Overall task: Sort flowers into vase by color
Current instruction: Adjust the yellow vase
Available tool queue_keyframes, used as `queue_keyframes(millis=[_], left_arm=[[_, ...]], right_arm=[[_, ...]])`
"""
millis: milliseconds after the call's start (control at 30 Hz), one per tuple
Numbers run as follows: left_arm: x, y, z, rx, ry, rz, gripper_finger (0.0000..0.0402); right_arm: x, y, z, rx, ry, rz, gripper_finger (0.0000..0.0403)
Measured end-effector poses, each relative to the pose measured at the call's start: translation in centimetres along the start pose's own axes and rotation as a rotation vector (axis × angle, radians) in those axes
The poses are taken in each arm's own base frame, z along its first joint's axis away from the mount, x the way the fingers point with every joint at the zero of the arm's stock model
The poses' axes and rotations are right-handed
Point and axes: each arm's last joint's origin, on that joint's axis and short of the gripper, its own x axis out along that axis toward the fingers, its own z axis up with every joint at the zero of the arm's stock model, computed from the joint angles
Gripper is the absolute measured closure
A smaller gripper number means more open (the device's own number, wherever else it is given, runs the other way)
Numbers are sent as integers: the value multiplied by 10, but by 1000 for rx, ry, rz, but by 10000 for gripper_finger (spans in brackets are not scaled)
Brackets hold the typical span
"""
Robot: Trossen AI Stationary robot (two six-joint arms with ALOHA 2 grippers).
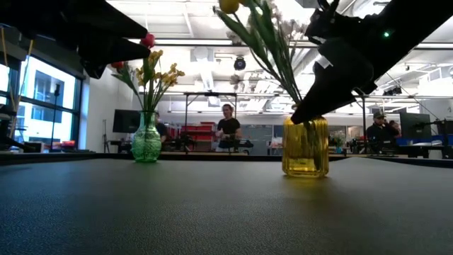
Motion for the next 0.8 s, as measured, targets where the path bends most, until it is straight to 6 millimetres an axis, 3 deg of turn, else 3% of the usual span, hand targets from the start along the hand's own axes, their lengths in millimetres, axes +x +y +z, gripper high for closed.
queue_keyframes(millis=[500,800], left_arm=[[0,0,0,-2,0,0,234],[0,0,0,-1,0,0,234]], right_arm=[[-6,-3,5,15,-8,7,262],[-7,-6,4,-9,-27,-41,275]])
